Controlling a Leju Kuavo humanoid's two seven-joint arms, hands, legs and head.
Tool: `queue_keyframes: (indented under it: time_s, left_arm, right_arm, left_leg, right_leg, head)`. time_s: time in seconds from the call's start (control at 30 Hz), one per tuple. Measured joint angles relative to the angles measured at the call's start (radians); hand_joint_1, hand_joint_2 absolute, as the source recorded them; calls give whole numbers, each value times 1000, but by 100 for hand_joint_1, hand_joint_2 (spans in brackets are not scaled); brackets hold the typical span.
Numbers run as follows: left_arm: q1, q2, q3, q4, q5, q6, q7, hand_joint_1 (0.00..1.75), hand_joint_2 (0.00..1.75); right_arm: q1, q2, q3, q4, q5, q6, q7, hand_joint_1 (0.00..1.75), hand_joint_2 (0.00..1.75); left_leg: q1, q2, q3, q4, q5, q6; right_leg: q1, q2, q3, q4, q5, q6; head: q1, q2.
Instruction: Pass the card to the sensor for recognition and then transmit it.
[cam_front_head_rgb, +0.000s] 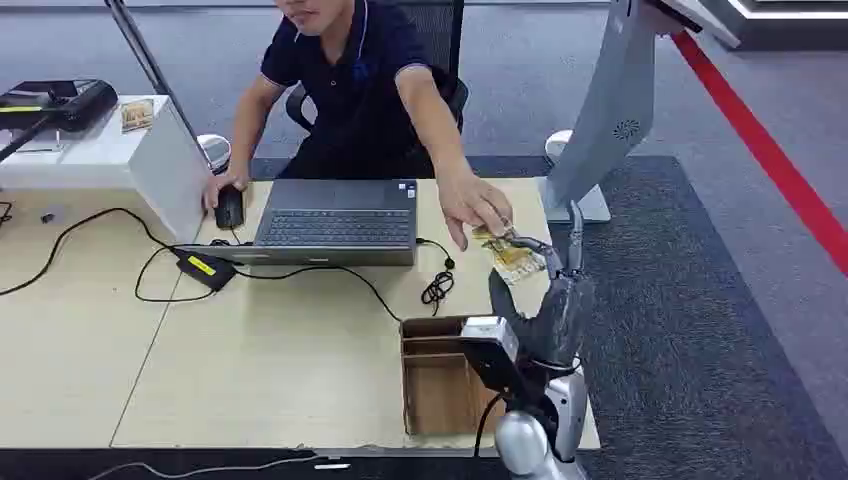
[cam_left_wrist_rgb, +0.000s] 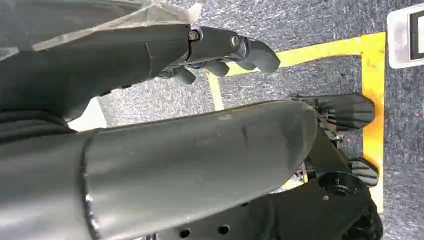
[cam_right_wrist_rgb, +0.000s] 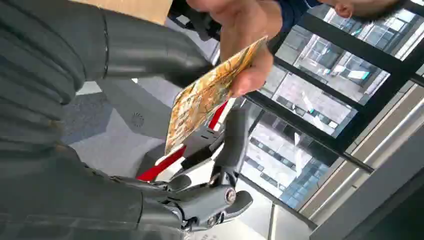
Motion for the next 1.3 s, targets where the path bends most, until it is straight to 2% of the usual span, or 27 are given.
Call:
queue_keyframes:
  time_s: [0.43,0.63,0.73,0.83,0.93,1.3]
  left_arm:
    - [0,0,0,0,2,2,-1,0,0]
    - [1,0,0,0,11,4,-1,0,0]
    - [1,0,0,0,15,9,-1,0,0]
    - [1,0,2,0,29,16,0,0,0]
    - [1,0,4,0,37,21,8,0,0]
    - [2,0,8,0,44,21,12,0,0]
  right_arm:
    - [4,-3,7,-5,16,0,39,0,175]
    - [25,-21,16,-10,18,0,105,0,175]
    - [40,-39,29,-19,-4,0,134,0,175]
    - [47,-64,53,-22,-104,0,177,0,175]
    - [54,-96,90,-34,-146,0,214,0,175]
    - [58,-233,224,-90,-100,0,388,0,175]
  left_leg:
    - [0,0,0,0,0,0]
    - [0,0,0,0,0,0]
    - [0,0,0,0,0,0]
    - [0,0,0,0,0,0]
    - [0,0,0,0,0,0]
    - [0,0,0,0,0,0]
  right_leg:
    - [0,0,0,0,0,0]
    - [0,0,0,0,0,0]
    - [0,0,0,0,0,0]
    - [0,0,0,0,0,0]
    - [0,0,0,0,0,0]
    - [0,0,0,0,0,0]
  head:
    - [0,0]
    - [0,0]
    - [0,0]
    - [0,0]
    - [0,0]
    - [0,0]
